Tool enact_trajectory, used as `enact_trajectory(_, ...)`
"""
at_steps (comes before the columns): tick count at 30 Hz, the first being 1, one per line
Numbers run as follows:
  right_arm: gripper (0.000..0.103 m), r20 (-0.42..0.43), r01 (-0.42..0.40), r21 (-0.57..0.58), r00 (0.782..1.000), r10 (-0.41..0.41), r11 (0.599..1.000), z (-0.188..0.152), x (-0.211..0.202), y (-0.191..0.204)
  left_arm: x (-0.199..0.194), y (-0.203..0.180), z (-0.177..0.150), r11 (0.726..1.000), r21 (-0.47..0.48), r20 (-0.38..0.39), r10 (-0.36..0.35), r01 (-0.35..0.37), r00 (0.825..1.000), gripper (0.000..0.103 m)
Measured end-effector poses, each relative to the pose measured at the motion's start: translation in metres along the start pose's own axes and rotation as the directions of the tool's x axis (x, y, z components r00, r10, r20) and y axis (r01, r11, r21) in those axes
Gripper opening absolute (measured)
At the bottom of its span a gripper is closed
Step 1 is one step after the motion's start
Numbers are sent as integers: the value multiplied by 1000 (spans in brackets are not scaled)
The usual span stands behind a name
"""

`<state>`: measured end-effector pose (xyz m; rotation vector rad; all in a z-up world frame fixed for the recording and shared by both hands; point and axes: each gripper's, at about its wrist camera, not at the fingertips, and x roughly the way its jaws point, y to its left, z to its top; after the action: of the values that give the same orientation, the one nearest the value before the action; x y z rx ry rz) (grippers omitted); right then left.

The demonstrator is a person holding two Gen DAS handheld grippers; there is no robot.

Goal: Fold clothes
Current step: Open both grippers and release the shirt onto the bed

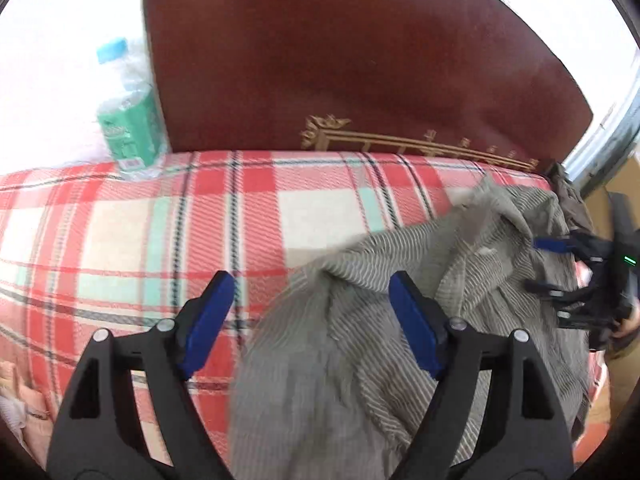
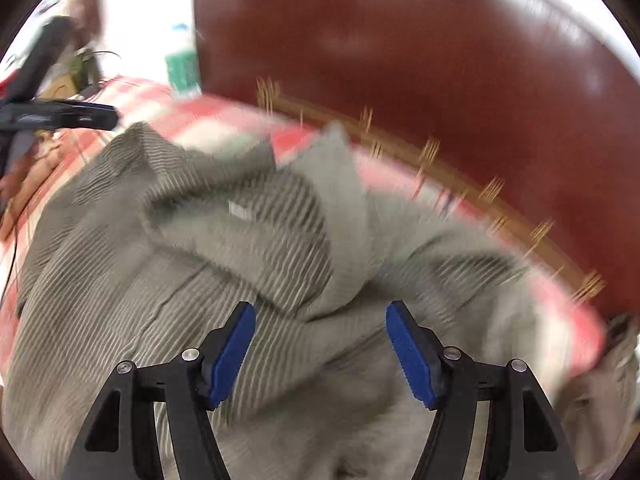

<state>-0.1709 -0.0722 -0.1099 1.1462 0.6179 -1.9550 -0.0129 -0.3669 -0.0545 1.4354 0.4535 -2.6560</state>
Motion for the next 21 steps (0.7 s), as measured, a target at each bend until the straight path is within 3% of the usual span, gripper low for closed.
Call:
enact_trajectory(2,52,-22,-73,99,997,76,992,3,19,-14,1,-3,0,1000,15,3,13,-13,1000,81)
enact_trajectory(4,22,12,-100,135,995,99,986,9,18,-23,0,-6,2,1000,20,16,20,-20,1000,81)
enact_trajectory(7,17,88,-193,224,980,178,955,25,3,-45,-15,-8,6,1000,-3,60,-29,29,998,81)
enact_trajectory(9,12,143,-207,272,974,173,940,37,-6,-61,-28,-9,5,999,-10,95,-51,52,994,81)
enact_trajectory(11,12,211,-204,336,968,137,919,48,-13,-74,-40,-11,-1,998,-5,119,-58,59,991,81)
enact_trajectory(14,22,250,-239,458,959,134,856,58,-11,-94,-52,-12,-22,998,-4,115,-59,60,992,81)
enact_trajectory(15,33,238,-220,472,964,117,854,58,-9,-95,-54,-10,-33,998,-10,102,-57,58,993,81)
enact_trajectory(16,46,227,-200,468,969,101,861,55,-11,-91,-55,-6,-45,998,-19,86,-53,55,995,81)
enact_trajectory(21,49,222,-217,340,964,146,915,23,-33,-58,-64,13,-108,999,-43,7,33,-32,999,81)
